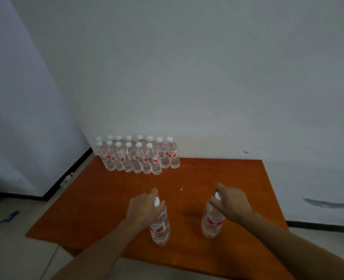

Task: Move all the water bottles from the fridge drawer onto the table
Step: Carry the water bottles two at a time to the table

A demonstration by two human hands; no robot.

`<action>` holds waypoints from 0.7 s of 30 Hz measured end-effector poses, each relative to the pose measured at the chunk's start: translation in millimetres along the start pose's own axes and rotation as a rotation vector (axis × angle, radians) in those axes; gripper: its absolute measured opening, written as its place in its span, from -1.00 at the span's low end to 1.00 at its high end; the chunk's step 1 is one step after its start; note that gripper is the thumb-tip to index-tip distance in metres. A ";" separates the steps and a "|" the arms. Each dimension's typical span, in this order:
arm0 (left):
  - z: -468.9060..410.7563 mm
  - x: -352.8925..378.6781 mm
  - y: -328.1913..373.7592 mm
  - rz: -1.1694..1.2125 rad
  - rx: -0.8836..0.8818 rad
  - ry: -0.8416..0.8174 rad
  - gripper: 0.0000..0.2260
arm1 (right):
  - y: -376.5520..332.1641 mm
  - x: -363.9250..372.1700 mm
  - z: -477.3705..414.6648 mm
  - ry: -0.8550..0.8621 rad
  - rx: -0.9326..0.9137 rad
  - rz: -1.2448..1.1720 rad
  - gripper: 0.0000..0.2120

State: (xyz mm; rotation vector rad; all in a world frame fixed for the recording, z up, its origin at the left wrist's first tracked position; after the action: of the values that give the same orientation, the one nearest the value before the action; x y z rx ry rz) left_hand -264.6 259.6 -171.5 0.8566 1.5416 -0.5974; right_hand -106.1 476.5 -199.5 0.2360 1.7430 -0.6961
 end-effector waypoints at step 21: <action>-312.2 96.5 -103.4 0.170 0.225 -0.045 -0.78 | -16.7 81.4 -318.4 0.088 0.154 -0.058 -0.72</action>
State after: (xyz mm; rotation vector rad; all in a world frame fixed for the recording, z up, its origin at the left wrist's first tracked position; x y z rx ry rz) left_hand -536.8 460.0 -228.3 1.1257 1.3615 -0.6684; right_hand -397.7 626.7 -226.3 0.3271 1.7872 -0.8749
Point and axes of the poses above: each hand's wrist, its own z-axis away from the middle knuckle, its own x-axis out of the palm, y = z × x, the point moved 5 cm from there along -z, towards the middle knuckle, and after that the axes turned 5 degrees about x, right-handed, at the moved point
